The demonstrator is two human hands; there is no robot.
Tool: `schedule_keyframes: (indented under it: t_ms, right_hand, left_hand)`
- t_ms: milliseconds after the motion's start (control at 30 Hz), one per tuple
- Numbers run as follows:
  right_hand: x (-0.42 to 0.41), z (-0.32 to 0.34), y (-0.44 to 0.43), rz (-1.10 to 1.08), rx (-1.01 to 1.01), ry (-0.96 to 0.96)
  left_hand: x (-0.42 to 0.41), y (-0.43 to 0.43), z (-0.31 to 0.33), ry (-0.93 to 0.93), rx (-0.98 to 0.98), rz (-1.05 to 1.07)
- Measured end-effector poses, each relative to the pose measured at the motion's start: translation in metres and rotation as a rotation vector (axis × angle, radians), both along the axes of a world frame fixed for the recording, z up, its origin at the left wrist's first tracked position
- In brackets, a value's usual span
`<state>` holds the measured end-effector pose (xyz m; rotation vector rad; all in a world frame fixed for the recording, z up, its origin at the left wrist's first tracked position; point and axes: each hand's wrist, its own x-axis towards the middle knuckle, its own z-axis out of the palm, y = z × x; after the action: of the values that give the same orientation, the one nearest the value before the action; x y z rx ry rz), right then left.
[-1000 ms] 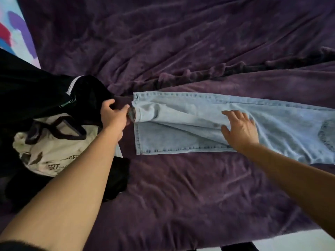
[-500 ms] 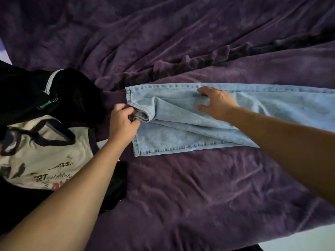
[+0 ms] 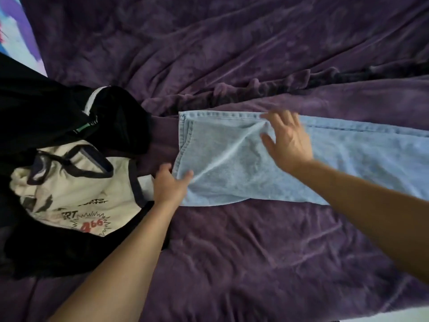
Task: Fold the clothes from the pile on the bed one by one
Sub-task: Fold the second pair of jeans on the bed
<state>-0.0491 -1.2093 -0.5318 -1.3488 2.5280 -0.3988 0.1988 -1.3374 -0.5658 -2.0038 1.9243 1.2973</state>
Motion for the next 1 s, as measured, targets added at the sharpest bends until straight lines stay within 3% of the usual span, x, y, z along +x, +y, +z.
schedule_keyframes:
  t_ms: [133,300,367,433,500,567,667,767,900,1000]
  right_hand:
    - [0.045,-0.034,0.056,0.095,0.101,-0.056]
    - [0.051,-0.044,0.069,-0.007,0.267,-0.234]
    - [0.048,-0.04,0.065,-0.008,0.263,-0.245]
    - [0.046,-0.038,0.063,0.014,0.282,-0.243]
    - [0.041,-0.037,0.066,0.022,0.312,-0.235]
    - [0.035,-0.037,0.073,0.006,0.333,-0.213]
    - [0.024,-0.042,0.081,-0.034,0.287,-0.133]
    - [0.02,-0.054,0.078,-0.069,0.254,-0.052]
    - [0.02,-0.091,0.064,-0.142,0.323,-0.024]
    - [0.025,-0.119,0.064,-0.143,0.37,-0.013]
  left_hand:
    - [-0.045,-0.024,-0.001,0.025,-0.144,-0.043]
    - [-0.087,-0.039,0.002,-0.049,-0.091,-0.224]
    - [-0.092,-0.044,0.006,-0.158,-0.369,-0.478]
    - [-0.101,-0.05,0.01,-0.15,-0.602,-0.813]
    - [-0.112,-0.059,0.013,-0.194,-0.598,-1.062]
    - [-0.118,-0.078,0.014,-0.245,-0.546,-0.976]
    - [-0.118,-0.112,0.012,-0.184,-0.503,-0.482]
    - [-0.103,-0.097,0.003,-0.096,-0.441,-0.188]
    - [-0.072,-0.018,-0.012,-0.152,-0.245,-0.062]
    - [-0.044,0.008,-0.031,-0.203,-0.266,-0.083]
